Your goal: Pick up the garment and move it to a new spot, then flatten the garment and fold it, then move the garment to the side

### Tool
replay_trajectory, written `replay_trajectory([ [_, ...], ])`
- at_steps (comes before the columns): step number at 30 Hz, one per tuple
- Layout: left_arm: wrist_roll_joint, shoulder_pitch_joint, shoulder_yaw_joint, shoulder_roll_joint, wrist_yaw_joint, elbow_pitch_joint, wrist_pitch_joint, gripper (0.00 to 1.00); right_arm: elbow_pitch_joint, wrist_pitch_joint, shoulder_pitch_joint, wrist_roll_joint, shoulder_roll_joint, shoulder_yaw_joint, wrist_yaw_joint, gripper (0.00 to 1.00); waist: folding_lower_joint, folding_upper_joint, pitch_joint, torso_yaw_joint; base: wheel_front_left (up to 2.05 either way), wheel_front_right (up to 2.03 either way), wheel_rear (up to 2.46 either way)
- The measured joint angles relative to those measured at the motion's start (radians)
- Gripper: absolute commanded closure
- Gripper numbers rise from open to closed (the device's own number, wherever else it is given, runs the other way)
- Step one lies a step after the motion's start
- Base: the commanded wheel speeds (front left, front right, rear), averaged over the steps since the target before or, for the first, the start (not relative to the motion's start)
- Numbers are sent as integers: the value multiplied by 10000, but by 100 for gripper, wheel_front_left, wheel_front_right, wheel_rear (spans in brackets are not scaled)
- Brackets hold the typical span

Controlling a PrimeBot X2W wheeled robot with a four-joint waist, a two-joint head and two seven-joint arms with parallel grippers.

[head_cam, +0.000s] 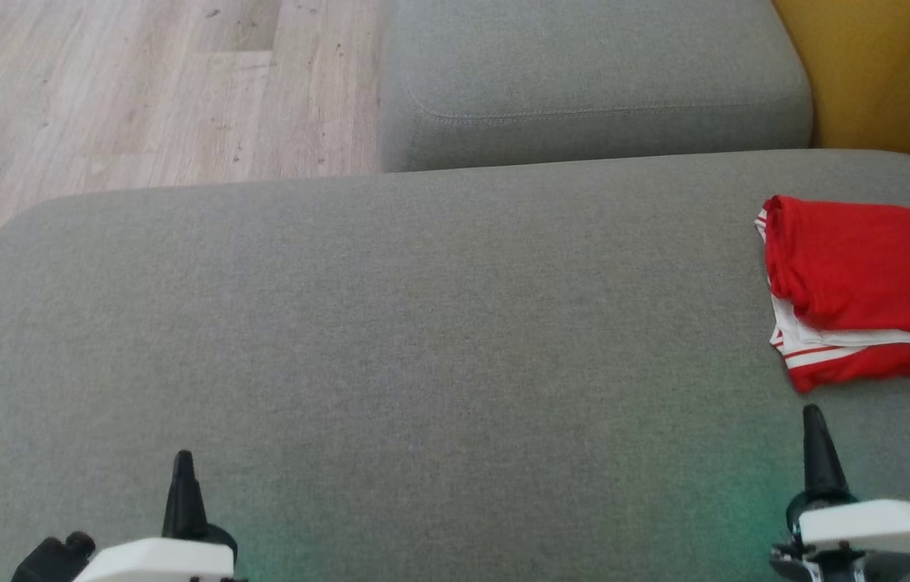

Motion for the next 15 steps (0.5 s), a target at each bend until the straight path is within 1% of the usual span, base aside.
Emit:
replay_trajectory([
  [9, -1024, -171, 230, 0, -123, 58, 268, 100, 58, 293, -332, 1089, -4, -148, 0, 100, 0, 0, 80, -59, 0, 0, 0],
  [15, -1703, -396, 366, 0, -278, 82, 439, 100, 134, 445, -478, 1812, -8, -257, 0, 100, 0, 0, 133, -99, 0, 0, 0],
])
